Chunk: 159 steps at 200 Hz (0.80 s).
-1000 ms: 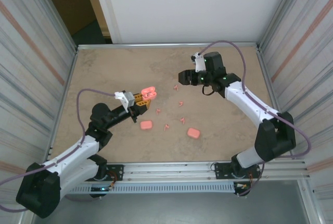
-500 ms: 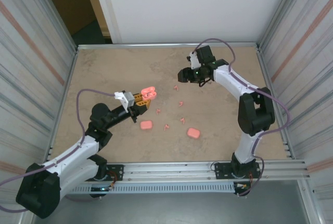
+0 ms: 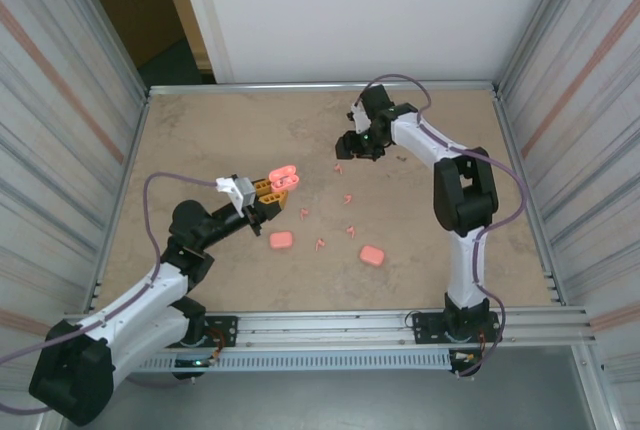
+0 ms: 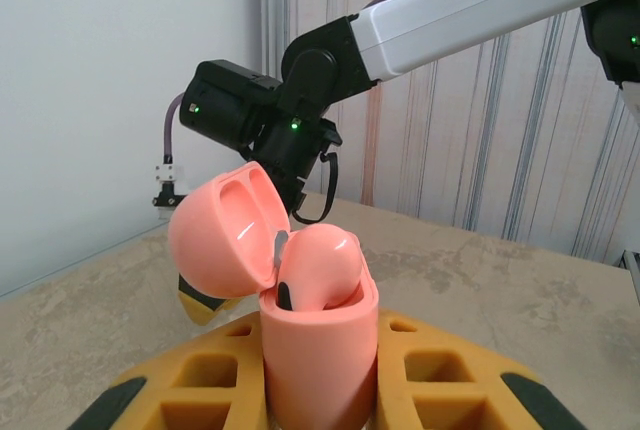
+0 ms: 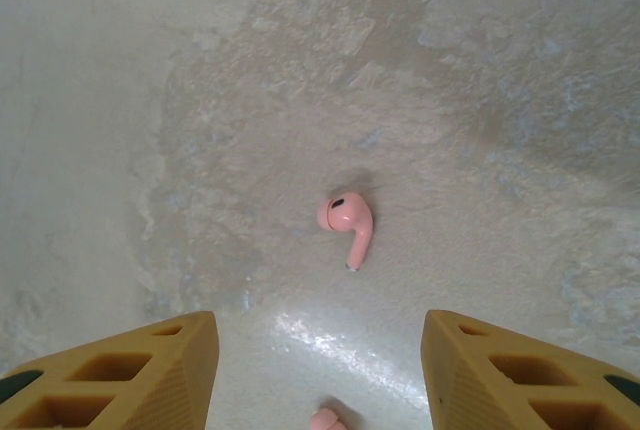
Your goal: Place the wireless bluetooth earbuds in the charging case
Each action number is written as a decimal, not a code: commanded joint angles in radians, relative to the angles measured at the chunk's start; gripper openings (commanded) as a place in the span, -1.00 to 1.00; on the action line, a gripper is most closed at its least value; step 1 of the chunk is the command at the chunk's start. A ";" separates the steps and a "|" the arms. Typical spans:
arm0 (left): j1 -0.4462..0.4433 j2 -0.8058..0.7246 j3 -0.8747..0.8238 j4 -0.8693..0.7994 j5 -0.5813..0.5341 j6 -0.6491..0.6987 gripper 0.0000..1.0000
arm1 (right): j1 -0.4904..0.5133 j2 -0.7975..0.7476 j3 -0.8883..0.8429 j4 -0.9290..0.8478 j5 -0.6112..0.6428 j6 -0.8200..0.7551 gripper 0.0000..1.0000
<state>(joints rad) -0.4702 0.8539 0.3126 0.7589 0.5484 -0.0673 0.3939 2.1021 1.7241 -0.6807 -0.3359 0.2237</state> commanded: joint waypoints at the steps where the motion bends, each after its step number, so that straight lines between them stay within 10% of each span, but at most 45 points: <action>1: 0.006 -0.019 0.001 0.012 -0.010 0.006 -1.00 | 0.014 0.045 0.064 -0.063 0.015 -0.027 0.08; 159: 0.007 -0.032 -0.009 -0.002 -0.018 0.009 -1.00 | 0.051 0.240 0.273 -0.166 0.065 -0.054 0.02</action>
<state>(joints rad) -0.4702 0.8448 0.3119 0.7521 0.5446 -0.0673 0.4332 2.3016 1.9507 -0.7921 -0.3031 0.1967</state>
